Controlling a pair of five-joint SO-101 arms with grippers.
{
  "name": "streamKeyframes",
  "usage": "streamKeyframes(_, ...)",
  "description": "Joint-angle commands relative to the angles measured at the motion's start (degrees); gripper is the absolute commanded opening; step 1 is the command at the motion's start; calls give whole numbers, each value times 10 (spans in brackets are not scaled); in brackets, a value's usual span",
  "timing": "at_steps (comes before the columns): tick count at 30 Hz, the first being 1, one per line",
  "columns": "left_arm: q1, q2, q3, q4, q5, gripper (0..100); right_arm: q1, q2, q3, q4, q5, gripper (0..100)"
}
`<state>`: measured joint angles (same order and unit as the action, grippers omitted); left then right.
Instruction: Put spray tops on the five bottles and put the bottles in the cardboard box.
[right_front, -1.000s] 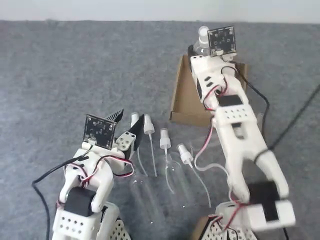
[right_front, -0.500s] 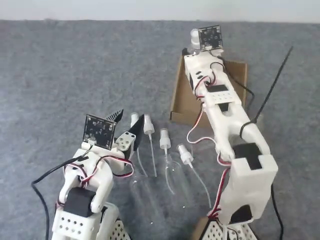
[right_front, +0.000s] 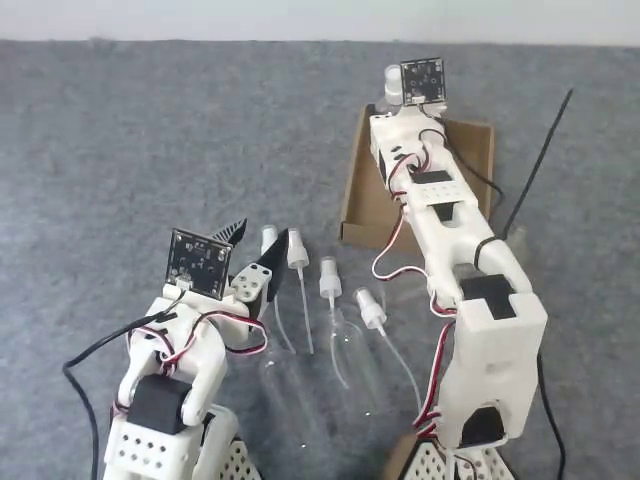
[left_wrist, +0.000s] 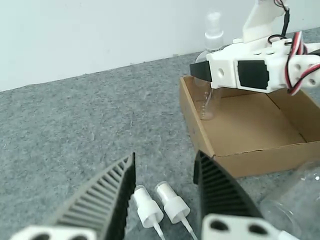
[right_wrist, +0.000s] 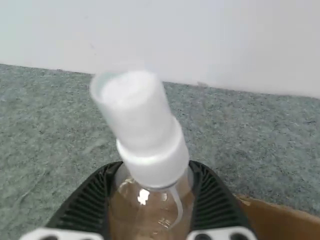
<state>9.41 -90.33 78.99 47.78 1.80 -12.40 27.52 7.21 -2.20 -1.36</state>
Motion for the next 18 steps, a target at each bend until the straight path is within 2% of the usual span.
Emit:
streamKeyframes(1,-1,-12,-4,-11,1,172,-7,-7,-35,-9,-6,16)
streamKeyframes(9,-1,-12,-4,-11,1,172,-14,-6,-33,9,-6,203)
streamKeyframes(18,-1,-12,-4,-11,1,172,-26,-12,-35,19,-6,250)
